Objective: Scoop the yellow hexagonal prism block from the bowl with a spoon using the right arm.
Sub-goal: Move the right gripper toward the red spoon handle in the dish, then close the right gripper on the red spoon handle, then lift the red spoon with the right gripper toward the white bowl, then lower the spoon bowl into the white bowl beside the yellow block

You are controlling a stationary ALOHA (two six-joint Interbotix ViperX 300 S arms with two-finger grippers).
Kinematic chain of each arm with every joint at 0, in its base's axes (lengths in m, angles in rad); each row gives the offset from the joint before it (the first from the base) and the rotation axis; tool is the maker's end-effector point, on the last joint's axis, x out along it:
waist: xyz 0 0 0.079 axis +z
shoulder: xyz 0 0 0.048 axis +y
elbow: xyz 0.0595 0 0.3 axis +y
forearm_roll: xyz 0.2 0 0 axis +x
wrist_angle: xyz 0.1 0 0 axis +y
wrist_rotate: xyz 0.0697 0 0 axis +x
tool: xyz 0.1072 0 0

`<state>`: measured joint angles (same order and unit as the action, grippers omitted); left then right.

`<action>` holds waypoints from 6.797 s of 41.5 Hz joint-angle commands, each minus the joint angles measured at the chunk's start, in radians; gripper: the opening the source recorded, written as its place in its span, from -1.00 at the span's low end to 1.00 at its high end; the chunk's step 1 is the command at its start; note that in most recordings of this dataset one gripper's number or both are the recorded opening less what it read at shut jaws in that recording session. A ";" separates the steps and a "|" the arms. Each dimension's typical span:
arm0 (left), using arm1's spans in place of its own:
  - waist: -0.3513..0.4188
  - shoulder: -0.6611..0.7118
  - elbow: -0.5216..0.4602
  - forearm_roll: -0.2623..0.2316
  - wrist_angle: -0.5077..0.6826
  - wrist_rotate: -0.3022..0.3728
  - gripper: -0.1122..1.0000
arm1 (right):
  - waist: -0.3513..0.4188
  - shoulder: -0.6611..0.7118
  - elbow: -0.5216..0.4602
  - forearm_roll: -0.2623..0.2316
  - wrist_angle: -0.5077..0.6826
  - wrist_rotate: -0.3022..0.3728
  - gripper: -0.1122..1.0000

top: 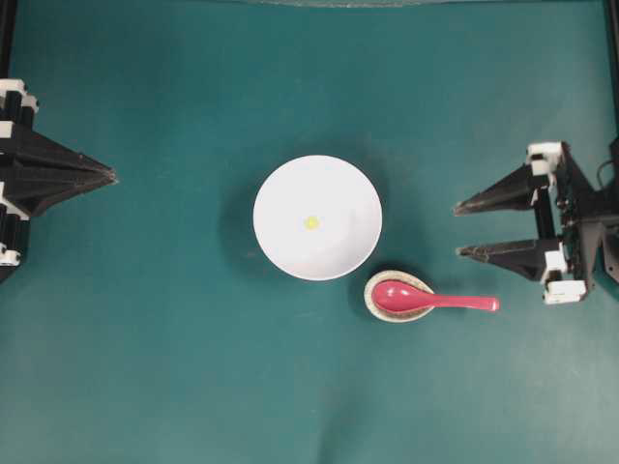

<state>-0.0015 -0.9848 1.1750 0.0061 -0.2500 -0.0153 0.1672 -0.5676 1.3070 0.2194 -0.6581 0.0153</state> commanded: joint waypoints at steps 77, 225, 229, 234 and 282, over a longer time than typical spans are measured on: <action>0.002 0.017 -0.023 0.003 -0.006 0.002 -0.78 | 0.483 0.732 -0.040 0.522 -0.428 0.005 0.29; 0.002 0.074 -0.023 0.014 0.012 0.057 -0.78 | 0.348 0.367 -0.034 0.511 -0.259 -0.150 -0.36; 0.002 0.060 -0.025 0.014 0.017 0.057 -0.78 | 0.307 0.313 -0.044 0.511 -0.183 -0.196 -0.36; 0.002 0.046 -0.026 0.014 0.029 0.058 -0.78 | 0.241 0.245 -0.071 0.511 -0.061 -0.259 -0.36; 0.000 0.012 -0.032 0.014 0.094 0.060 -0.78 | -0.295 0.189 -0.453 0.413 0.896 -0.483 -0.36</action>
<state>-0.0015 -0.9771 1.1735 0.0169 -0.1519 0.0430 -0.1197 -0.3896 0.9050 0.6443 0.2086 -0.4694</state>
